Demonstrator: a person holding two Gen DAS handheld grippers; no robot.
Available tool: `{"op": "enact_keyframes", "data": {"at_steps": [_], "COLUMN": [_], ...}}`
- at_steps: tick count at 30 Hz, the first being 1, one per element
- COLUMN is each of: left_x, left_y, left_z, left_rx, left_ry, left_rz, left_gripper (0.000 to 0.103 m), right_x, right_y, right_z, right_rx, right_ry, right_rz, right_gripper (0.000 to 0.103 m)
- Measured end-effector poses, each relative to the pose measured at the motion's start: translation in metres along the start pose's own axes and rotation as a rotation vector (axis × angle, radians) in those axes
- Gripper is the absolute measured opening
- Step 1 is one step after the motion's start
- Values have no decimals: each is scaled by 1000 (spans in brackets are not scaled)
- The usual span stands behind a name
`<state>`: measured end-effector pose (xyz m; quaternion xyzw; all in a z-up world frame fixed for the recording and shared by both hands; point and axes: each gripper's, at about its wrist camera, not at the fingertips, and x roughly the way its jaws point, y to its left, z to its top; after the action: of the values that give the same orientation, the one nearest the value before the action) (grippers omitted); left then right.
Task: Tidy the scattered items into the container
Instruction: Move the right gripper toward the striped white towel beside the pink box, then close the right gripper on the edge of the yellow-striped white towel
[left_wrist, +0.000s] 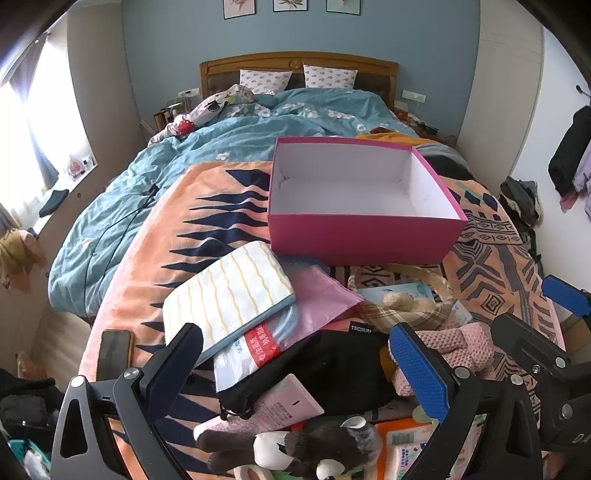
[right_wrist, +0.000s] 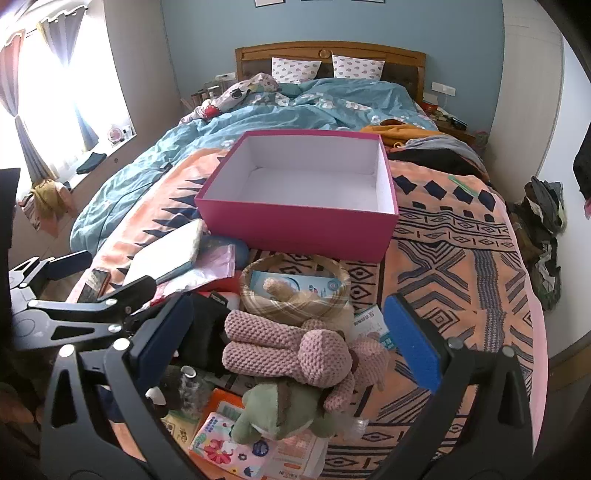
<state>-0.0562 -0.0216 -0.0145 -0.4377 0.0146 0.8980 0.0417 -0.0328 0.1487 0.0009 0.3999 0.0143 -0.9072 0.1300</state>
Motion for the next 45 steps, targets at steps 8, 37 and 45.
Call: {"op": "enact_keyframes", "data": {"at_steps": [8, 37, 45], "left_x": [8, 94, 113], "left_y": [11, 105, 127], "left_z": [1, -18, -22], "left_rx": [-10, -134, -159], "left_ry": [13, 136, 143], "left_rz": [8, 22, 12], "left_gripper": [103, 103, 103], "right_x": [11, 124, 166], "right_y": [9, 66, 94], "right_z": [4, 31, 38], "right_rx": [-10, -85, -137], "right_ry": [17, 246, 331], "right_rz": [28, 259, 310], "right_gripper": [103, 92, 86]}}
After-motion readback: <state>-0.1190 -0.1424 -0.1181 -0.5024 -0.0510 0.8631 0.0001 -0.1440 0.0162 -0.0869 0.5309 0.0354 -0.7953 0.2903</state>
